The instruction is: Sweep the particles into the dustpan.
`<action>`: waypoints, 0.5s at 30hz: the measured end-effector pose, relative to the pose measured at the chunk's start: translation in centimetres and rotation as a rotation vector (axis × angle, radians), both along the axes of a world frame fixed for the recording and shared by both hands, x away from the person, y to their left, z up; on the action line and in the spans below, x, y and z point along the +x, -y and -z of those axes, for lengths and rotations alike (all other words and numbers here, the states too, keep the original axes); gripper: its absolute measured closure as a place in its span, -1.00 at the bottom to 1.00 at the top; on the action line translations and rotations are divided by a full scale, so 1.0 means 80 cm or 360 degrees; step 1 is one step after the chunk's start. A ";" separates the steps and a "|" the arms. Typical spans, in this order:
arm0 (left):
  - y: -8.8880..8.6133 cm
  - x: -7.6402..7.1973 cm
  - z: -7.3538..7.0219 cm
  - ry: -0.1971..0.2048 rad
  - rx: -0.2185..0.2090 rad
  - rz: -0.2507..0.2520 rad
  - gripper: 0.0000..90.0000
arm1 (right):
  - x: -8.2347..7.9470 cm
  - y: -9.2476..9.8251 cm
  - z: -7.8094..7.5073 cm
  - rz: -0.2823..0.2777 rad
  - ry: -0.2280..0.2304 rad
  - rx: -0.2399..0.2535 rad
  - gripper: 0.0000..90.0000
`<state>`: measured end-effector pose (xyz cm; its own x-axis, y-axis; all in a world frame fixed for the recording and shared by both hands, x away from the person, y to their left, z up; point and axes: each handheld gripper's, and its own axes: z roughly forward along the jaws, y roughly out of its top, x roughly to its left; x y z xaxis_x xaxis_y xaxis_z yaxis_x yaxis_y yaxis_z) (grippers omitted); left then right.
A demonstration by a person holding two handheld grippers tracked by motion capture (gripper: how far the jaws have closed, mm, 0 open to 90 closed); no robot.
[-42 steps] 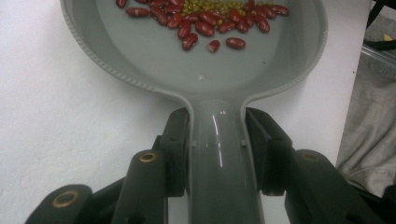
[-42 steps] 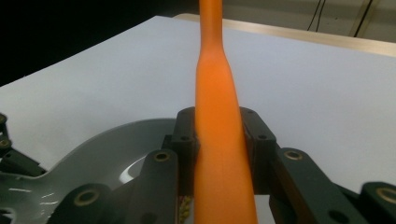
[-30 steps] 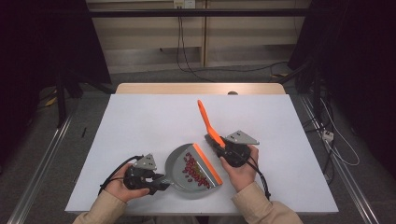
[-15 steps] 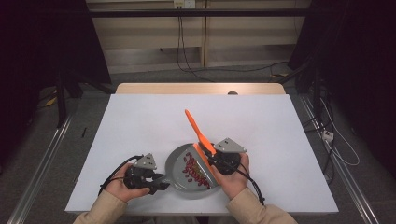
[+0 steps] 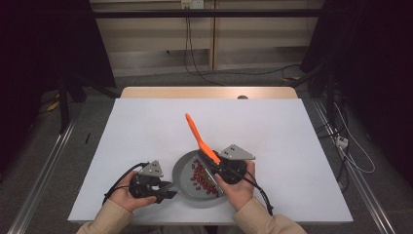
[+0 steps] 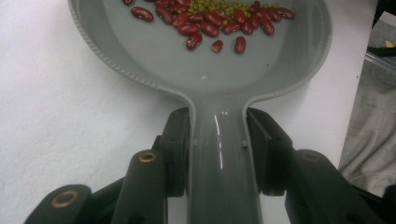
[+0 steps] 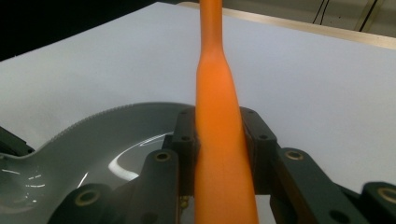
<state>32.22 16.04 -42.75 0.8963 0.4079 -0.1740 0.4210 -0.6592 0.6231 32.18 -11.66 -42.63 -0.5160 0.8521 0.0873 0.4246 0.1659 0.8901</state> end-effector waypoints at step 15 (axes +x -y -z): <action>0.008 -0.006 -0.005 0.0013 0.0106 -0.0082 0.13 | 0.006 0.036 -0.011 0.0081 0.0001 0.0023 0.57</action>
<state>31.71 15.37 -42.31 0.8750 0.4642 -0.1377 0.4507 -0.6769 0.5820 32.62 -14.50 -41.74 -0.4719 0.8760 0.0993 0.4314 0.1312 0.8926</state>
